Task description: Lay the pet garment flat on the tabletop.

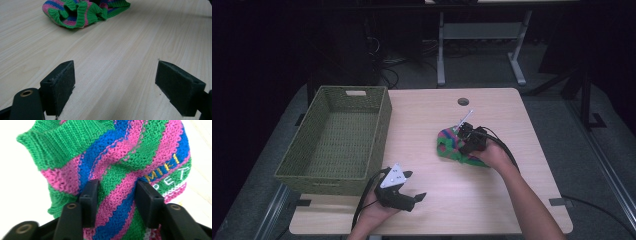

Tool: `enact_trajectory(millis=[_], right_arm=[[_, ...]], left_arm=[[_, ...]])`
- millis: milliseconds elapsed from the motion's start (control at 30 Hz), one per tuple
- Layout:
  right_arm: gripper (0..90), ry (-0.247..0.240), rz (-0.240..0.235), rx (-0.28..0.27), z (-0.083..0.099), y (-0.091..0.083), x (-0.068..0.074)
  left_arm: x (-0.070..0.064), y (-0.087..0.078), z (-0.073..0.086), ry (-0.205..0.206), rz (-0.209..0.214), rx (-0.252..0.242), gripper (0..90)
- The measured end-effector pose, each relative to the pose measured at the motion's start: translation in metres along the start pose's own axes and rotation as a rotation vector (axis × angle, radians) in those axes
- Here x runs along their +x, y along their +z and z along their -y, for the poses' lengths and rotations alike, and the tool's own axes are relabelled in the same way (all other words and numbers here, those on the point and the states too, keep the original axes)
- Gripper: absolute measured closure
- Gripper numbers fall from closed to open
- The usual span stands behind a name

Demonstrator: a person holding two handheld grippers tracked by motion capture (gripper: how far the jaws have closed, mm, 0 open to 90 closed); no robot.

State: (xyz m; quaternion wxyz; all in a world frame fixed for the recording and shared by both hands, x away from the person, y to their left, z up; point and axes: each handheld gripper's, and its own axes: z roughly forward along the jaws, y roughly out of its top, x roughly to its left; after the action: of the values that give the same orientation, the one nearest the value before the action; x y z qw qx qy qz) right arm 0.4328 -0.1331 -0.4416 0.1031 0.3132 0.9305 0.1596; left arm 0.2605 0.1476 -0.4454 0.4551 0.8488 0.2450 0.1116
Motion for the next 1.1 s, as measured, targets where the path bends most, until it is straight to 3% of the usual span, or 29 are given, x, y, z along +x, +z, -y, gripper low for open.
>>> enact_trajectory(millis=[400,500,600,667,1100], right_arm=[[70.2,0.016,0.016,0.006,-0.001,-0.001,-0.001],[71.1,0.053,-0.024,-0.005,0.0,-0.002,-0.006],[72.6,0.114,-0.109,-0.029,0.004,-0.005,-0.017],[73.2,0.137,-0.138,-0.043,0.008,-0.007,-0.023],[75.5,0.176,-0.185,-0.124,0.017,-0.037,-0.036]], left_arm=[[-0.001,-0.001,0.0,0.003,0.007,-0.004,15.9],[0.0,-0.001,0.0,0.001,0.009,-0.001,15.9],[0.0,-0.001,0.0,-0.001,0.009,-0.002,15.9],[0.001,-0.002,0.0,0.001,0.005,0.0,15.9],[0.002,-0.003,0.0,-0.008,0.002,-0.008,15.9]])
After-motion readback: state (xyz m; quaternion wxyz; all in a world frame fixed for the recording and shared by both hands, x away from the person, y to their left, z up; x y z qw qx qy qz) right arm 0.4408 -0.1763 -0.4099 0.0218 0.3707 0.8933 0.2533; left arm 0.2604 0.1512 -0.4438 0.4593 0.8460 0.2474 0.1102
